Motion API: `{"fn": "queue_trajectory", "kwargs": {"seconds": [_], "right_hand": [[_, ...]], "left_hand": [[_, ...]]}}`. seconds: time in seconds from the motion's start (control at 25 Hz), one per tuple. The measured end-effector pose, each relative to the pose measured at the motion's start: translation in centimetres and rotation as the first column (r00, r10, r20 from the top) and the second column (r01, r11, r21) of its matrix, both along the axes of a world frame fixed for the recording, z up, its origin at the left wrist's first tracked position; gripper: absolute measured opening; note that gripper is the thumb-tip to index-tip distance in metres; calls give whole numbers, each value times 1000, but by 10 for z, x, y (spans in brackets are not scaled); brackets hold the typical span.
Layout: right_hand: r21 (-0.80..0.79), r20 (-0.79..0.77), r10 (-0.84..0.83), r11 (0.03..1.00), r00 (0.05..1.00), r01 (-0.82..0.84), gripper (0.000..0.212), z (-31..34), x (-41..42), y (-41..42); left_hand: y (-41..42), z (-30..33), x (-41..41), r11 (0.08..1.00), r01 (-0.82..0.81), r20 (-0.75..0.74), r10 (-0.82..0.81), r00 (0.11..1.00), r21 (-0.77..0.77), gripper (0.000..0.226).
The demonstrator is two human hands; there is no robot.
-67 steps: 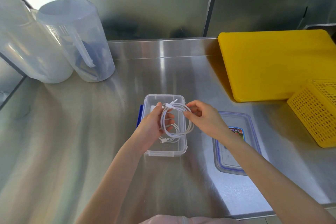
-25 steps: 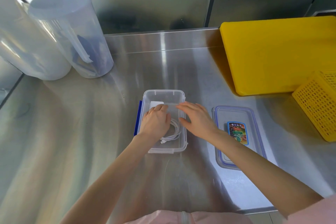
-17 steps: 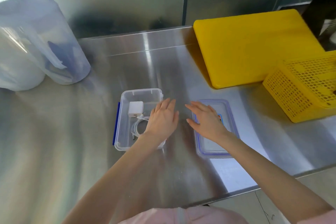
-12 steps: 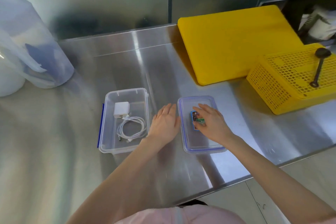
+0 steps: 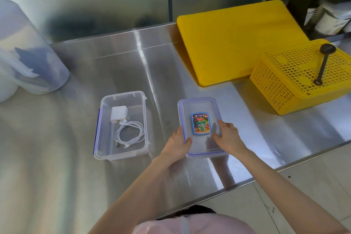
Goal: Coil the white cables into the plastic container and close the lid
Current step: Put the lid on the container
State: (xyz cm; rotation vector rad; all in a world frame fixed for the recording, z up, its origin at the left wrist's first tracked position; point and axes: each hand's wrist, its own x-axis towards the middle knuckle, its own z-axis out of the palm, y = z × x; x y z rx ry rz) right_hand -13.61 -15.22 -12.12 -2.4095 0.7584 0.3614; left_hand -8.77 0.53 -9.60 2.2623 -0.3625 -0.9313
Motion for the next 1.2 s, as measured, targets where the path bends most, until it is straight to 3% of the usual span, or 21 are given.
{"fn": "queue_trajectory", "kwargs": {"seconds": [0.24, 0.48, 0.76, 0.96, 1.2], "right_hand": [[78, 126, -97, 993, 987, 88, 45, 4, -7, 8], [126, 325, -163, 984, 932, 128, 39, 25, -2, 24], [187, 477, -111, 982, 872, 23, 33, 44, 21, 71], [208, 513, -51, 976, 857, -66, 33, 47, 37, 110], [216, 521, 13, 965, 853, -147, 37, 39, 55, 151]], "left_hand": [[7, 10, -3, 994, -68, 31, 71, 997, -84, 48], [22, 12, -2, 942, -251, 157, 288, 945, -222, 46], [58, 19, 3, 777, -491, 252, 605, 756, -393, 45], [103, 22, 12, 710, -569, 305, 698, 648, -415, 44], [139, 16, 17, 634, -663, 259, 771, 582, -398, 46]]}}
